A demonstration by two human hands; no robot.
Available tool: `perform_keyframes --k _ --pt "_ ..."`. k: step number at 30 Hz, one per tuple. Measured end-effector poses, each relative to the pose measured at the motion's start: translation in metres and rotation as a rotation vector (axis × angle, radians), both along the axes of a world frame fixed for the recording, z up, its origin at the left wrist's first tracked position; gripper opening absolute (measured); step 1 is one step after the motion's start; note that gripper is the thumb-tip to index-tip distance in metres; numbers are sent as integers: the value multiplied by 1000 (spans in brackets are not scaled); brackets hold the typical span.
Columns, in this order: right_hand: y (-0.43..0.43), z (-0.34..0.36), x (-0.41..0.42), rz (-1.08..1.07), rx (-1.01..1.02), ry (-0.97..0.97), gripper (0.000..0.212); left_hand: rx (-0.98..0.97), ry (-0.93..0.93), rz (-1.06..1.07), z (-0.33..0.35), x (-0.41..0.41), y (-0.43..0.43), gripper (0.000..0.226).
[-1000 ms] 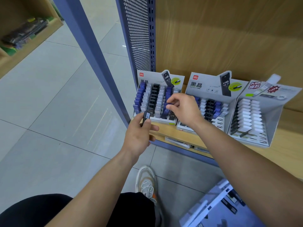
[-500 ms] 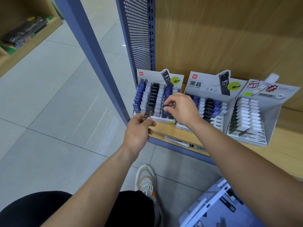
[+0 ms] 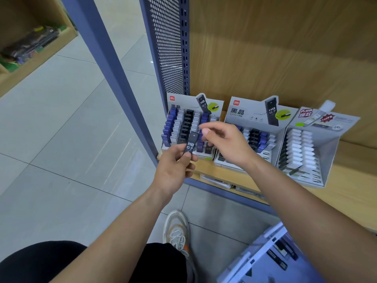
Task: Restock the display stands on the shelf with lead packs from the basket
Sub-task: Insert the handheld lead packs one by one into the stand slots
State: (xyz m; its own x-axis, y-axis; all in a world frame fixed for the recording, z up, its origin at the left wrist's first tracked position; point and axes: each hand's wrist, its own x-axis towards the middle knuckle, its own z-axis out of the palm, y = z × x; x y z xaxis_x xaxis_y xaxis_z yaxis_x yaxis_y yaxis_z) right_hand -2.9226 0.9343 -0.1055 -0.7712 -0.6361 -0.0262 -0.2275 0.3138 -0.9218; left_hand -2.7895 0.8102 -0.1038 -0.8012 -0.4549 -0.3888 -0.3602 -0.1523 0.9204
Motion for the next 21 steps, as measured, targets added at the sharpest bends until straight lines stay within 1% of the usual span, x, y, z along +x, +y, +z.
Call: perform_keyframes --k 2,4,6,7,9,11,13,15,16,18,21 --pt "2 12 4 72 -10 -64 13 42 29 -22 3 2 4 20" --pt "3 22 5 102 12 -68 11 90 55 -47 8 2 8 18" --pt "5 29 4 114 19 -82 10 84 53 -66 10 1 9 19" --pt "8 33 2 110 14 -83 9 27 34 -75 9 0 8 21" --pt "14 41 -7 47 -18 -37 7 -188 -26 -109 2 -1 4 28" --pt "23 46 -21 -83 -17 101 7 -419 -101 -194 -5 -1 0 34" --pt "30 45 -32 -194 55 262 7 -587 -190 -309 -10 1 -1 41" --pt "30 37 -39 -209 168 390 11 -739 -267 -427 -13 3 -1 50" --pt "29 31 -41 -190 206 422 12 -811 -296 -477 -14 3 0 54" --pt "24 18 -42 -135 258 436 15 -897 -328 -532 -13 3 1 59" --pt "16 -3 -45 -103 306 418 19 -961 -315 -554 -12 2 2 61"
